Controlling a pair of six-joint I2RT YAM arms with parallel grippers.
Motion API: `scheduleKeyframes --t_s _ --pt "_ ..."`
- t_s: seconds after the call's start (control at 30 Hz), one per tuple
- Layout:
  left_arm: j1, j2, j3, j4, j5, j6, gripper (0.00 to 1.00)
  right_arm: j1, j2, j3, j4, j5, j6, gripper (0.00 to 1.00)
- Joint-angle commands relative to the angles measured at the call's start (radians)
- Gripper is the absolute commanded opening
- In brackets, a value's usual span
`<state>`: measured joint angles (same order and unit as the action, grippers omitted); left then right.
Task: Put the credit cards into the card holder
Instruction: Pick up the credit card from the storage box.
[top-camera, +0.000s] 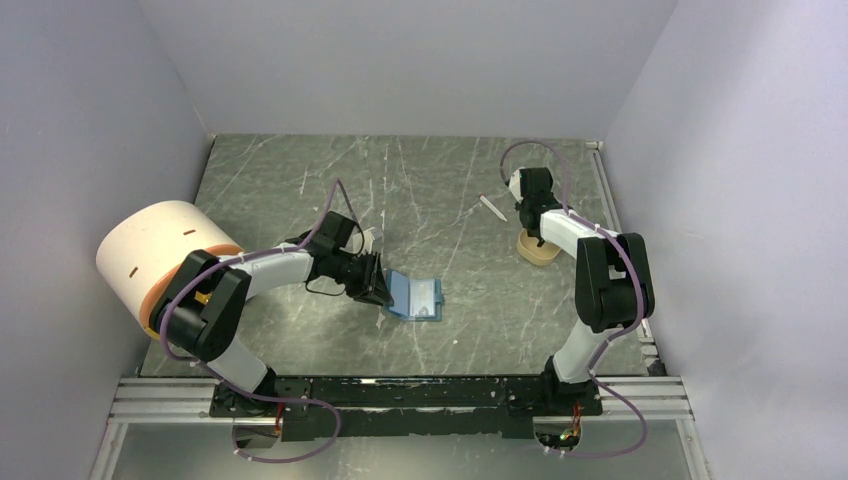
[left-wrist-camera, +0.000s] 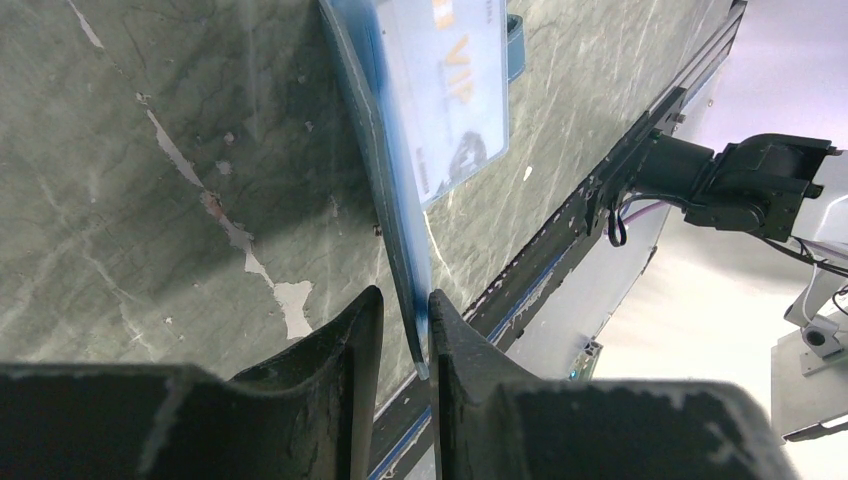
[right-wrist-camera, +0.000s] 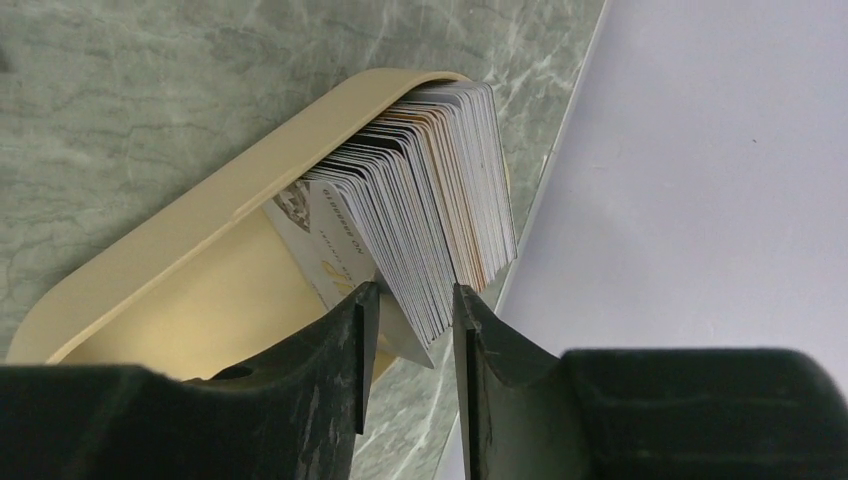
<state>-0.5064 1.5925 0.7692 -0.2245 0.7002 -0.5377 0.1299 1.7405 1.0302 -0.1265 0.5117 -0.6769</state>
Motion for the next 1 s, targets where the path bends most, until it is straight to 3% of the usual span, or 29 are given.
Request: scheduleKeyframes --t_s 0.0,0.23,0.57,0.97 --pt "0.005 -0.013 -0.008 0.019 0.016 0.01 0.28 -0.013 -0.02 0.019 -0.02 -0.029 0.007 0.36" --pt "0.006 -0.012 -0.008 0.025 0.02 0.007 0.28 -0.012 -0.002 0.022 -0.065 -0.053 0.01 0.49" --pt "0.006 -0.011 -0.01 0.028 0.026 0.011 0.28 -0.013 0.053 0.011 0.036 0.069 -0.034 0.53" --pt "0.005 -0.003 -0.011 0.046 0.041 0.007 0.28 -0.012 -0.007 0.023 0.004 0.03 -0.015 0.31"
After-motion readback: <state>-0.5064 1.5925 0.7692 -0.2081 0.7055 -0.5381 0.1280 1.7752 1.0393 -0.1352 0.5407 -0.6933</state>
